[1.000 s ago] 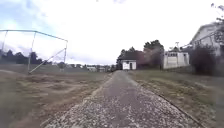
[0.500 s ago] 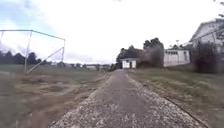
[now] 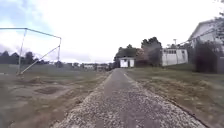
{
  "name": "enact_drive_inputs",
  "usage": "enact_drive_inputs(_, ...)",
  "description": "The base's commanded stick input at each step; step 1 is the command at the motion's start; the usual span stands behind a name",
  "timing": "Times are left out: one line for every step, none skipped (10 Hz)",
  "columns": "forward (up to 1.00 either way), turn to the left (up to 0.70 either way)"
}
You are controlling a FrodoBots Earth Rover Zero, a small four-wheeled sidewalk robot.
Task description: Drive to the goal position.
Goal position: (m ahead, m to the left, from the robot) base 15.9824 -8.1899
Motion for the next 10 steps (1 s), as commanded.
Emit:
enact_drive_inputs(0.6, -0.14)
enact_drive_inputs(0.6, -0.14)
enact_drive_inputs(0.6, -0.14)
enact_drive_inputs(0.6, -0.14)
enact_drive_inputs(0.6, -0.14)
enact_drive_inputs(0.6, -0.14)
enact_drive_inputs(0.6, -0.14)
enact_drive_inputs(0.6, -0.14)
enact_drive_inputs(0.6, -0.14)
enact_drive_inputs(0.6, -0.14)
